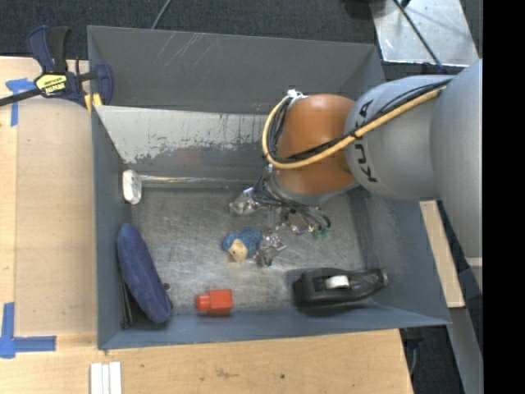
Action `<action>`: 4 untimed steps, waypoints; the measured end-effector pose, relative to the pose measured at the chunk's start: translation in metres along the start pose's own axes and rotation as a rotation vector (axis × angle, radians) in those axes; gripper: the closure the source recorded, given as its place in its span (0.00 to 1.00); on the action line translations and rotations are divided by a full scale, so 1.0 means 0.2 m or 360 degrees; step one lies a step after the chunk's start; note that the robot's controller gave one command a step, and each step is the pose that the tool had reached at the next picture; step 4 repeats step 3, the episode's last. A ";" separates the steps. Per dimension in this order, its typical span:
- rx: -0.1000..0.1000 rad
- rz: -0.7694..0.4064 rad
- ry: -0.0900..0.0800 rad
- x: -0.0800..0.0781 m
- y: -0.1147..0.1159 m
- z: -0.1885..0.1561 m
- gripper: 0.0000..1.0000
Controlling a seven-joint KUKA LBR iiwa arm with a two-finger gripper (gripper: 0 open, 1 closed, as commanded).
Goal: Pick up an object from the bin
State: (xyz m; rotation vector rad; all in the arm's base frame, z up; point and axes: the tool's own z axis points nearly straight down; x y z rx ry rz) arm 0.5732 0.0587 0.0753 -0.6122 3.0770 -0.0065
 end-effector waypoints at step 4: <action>-0.0002 -0.0054 -0.0015 -0.04 0.01 -1.25 1.00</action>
Offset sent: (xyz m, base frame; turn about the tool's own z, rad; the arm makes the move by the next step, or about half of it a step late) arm 0.0000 0.0000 0.0000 0.0000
